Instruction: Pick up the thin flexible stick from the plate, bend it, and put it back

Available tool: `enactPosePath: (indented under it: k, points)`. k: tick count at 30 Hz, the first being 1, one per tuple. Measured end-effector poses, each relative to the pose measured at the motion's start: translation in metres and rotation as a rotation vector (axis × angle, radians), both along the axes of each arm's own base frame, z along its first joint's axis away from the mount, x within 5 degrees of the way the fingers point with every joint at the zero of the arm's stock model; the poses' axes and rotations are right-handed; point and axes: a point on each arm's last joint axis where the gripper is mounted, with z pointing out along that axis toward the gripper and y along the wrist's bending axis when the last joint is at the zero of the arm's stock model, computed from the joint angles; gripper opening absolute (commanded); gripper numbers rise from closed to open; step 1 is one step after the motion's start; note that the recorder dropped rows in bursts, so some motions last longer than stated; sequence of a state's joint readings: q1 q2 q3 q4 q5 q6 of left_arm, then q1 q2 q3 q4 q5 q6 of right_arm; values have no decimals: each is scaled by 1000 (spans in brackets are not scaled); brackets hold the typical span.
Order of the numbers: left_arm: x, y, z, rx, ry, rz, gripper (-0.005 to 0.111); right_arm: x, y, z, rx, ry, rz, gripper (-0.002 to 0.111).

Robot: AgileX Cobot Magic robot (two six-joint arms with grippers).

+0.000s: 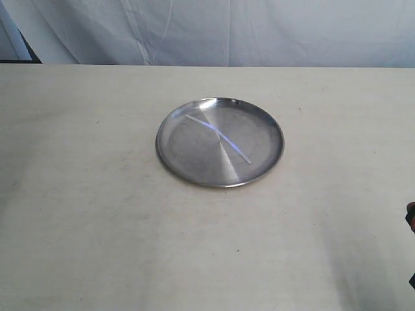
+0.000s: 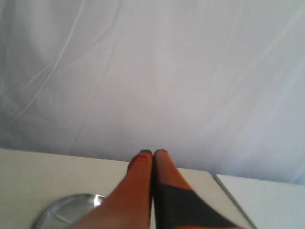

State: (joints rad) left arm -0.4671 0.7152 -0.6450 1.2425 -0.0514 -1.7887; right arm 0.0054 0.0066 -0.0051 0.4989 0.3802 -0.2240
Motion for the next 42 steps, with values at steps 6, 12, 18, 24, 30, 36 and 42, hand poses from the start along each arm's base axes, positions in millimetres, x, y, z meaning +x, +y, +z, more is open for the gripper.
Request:
enactPosePath:
  k: [6, 12, 18, 24, 30, 36, 42]
  points:
    - [-18, 33, -30, -228, 81, 150, 0, 0, 0, 0, 0, 0, 0, 0]
    - [-43, 49, -42, -283, 4, 227, 0, 0, 0, 0, 0, 0, 0, 0]
    - [-50, 51, -40, -387, -2, 220, 0, 0, 0, 0, 0, 0, 0, 0]
    - [-50, 47, -47, -394, -6, 181, 0, 0, 0, 0, 0, 0, 0, 0]
    - [-48, 52, -86, -128, -71, 272, 0, 0, 0, 0, 0, 0, 0, 0]
    - [-56, 58, -122, 217, -63, 342, 0, 0, 0, 0, 0, 0, 0, 0]
    - [-70, 64, -145, 293, -73, 388, 0, 0, 0, 0, 0, 0, 0, 0]
